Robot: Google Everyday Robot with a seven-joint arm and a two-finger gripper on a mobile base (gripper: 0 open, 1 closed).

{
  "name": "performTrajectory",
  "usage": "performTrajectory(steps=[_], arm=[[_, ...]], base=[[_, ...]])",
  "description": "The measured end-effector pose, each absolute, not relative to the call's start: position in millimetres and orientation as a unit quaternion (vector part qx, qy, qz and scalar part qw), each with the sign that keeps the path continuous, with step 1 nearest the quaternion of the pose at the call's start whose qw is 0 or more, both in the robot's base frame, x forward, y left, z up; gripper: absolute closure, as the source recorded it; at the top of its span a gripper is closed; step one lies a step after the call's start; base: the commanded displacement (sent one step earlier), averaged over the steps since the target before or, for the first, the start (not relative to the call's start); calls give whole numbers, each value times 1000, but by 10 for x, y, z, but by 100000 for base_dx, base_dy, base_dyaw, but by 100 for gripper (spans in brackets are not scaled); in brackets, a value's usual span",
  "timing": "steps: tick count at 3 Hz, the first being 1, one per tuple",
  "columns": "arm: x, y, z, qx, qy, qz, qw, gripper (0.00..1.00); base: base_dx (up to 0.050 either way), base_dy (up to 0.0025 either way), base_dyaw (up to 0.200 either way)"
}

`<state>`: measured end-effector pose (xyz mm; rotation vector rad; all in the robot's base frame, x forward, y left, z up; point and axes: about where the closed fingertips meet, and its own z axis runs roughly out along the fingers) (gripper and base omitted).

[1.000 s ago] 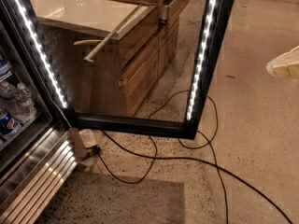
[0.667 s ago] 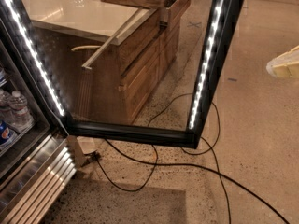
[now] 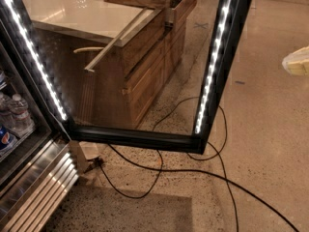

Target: Close right fridge door

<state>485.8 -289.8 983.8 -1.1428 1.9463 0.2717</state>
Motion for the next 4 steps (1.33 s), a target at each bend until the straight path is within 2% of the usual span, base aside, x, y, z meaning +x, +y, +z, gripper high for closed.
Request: performTrajectory(steps=[2, 3, 4], arm=[[5198, -3337, 10253, -425, 756, 31, 497, 100], [5208, -3341, 10273, -424, 755, 29, 499, 100], [5248, -3429, 10110, -401, 773, 59, 489, 100]], base=[[0, 0, 0], [0, 0, 0], [0, 0, 0]])
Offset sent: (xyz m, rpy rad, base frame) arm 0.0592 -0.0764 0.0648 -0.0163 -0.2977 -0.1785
